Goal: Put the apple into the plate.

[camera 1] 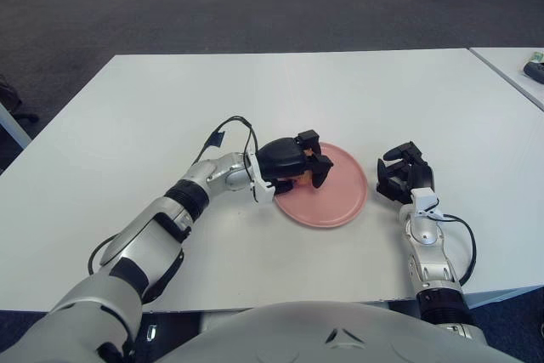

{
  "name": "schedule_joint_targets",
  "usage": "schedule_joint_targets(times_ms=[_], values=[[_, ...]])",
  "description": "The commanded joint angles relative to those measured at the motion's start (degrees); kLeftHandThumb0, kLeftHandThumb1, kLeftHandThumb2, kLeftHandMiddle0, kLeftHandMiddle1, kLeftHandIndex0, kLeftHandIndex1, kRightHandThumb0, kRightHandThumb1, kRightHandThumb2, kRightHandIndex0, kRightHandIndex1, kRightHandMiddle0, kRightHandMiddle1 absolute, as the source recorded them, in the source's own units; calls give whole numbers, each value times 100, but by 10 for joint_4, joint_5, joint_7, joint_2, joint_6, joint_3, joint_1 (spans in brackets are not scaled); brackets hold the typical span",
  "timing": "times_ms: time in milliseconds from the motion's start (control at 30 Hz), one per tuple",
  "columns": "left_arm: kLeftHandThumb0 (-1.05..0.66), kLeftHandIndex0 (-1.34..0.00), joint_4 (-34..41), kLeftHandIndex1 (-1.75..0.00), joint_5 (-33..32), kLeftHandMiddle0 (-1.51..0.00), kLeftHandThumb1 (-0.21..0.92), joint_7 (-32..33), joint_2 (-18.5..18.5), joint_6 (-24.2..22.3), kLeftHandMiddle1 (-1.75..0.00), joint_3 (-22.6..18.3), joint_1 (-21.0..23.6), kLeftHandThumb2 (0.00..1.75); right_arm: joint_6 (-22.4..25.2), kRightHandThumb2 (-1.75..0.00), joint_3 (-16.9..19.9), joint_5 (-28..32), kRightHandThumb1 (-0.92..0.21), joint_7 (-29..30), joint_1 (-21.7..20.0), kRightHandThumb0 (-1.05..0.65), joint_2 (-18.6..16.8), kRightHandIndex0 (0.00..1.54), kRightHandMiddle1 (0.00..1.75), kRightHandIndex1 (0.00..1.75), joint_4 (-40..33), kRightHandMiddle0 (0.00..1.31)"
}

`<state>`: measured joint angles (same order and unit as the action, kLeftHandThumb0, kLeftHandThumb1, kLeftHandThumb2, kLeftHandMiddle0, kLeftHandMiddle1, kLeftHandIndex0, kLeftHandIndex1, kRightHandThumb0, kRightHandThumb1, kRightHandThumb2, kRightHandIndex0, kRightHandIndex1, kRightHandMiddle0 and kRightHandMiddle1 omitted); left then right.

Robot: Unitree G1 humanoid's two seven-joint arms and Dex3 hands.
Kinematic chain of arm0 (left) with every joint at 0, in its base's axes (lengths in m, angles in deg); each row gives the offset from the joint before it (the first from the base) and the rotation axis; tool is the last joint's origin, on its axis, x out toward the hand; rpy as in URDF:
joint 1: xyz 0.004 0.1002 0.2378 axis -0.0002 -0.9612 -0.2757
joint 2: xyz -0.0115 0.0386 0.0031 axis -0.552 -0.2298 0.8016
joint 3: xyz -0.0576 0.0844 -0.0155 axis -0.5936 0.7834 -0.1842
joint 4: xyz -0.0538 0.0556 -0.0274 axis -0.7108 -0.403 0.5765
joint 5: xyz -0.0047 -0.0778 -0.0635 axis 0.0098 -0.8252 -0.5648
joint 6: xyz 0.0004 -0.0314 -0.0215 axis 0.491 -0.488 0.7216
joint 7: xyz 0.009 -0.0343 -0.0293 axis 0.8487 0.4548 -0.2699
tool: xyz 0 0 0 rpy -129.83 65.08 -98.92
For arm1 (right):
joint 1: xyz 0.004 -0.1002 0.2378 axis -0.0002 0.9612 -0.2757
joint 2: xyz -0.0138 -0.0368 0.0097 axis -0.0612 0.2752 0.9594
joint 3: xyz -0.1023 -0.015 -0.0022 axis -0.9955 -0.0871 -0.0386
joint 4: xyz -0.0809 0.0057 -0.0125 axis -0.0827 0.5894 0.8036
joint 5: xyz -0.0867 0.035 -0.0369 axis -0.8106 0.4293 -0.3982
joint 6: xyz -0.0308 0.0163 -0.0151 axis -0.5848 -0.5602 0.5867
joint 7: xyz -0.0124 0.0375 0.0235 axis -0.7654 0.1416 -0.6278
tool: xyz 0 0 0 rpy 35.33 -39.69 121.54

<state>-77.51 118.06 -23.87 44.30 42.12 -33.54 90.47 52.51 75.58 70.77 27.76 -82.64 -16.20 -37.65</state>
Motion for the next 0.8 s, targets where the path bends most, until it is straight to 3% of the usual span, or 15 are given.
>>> schedule_joint_targets(times_ms=[0, 167, 267, 333, 400, 433, 467, 533, 567, 600, 700, 767], values=[[0, -69, -7, -175, 15, -99, -11, -22, -6, -9, -160, 23, -46, 175, 14, -103, -1, -3, -55, -2, -1, -41, 2, 69, 175, 146, -1, 43], [0, -67, 21, -171, -2, -92, -6, -2, -7, -7, -170, 5, -64, 172, 14, -103, -2, -4, -55, -2, 0, -41, 2, 69, 175, 147, -2, 42], [-1, -62, 41, -166, -19, -78, 7, -12, -12, -10, -173, -3, -73, 157, 16, -103, -2, -4, -55, -1, 0, -41, 1, 70, 175, 148, -4, 42], [-27, -56, 69, -171, -52, -38, 27, -39, -23, -11, -169, -17, -74, 134, 16, -103, -2, -4, -56, -1, 0, -41, 1, 71, 175, 148, -3, 42], [-36, -53, 85, -173, -78, -19, 36, -59, -29, -10, -165, -26, -72, 124, 18, -103, -2, -4, -55, -1, 0, -41, 1, 71, 175, 149, -4, 42], [-53, -34, 89, -173, -91, -12, 39, -64, -30, -8, -145, -33, -69, 120, 26, -103, -1, -5, -55, 0, 1, -41, 1, 71, 175, 149, -7, 43], [-59, -27, 93, -166, -101, -10, 41, -70, -31, -6, -132, -38, -68, 118, 32, -104, -1, -5, -55, 0, 1, -41, 0, 71, 175, 150, -9, 43], [-74, -11, 98, -142, -109, -4, 46, -69, -30, -6, -89, -47, -74, 112, 47, -104, 0, -5, -54, 1, 3, -41, 0, 70, 175, 151, -15, 43], [-77, -9, 103, -138, -113, -3, 47, -67, -30, -7, -81, -54, -79, 110, 52, -104, 1, -4, -54, 1, 3, -41, -1, 70, 175, 151, -17, 43], [-81, -6, 106, -120, -115, -2, 51, -66, -30, -7, -58, -60, -82, 107, 56, -104, 1, -4, -55, 2, 3, -41, -1, 69, 175, 152, -18, 43], [-87, -2, 122, -90, -127, -1, 58, -61, -33, -5, -24, -79, -98, 100, 59, -104, 3, -1, -55, 2, 4, -41, -2, 68, 175, 153, -21, 43], [-92, -1, 135, -68, -140, 0, 66, -55, -38, 0, -12, -96, -116, 90, 58, -104, 4, 2, -55, 1, 4, -41, -3, 68, 175, 153, -21, 43]])
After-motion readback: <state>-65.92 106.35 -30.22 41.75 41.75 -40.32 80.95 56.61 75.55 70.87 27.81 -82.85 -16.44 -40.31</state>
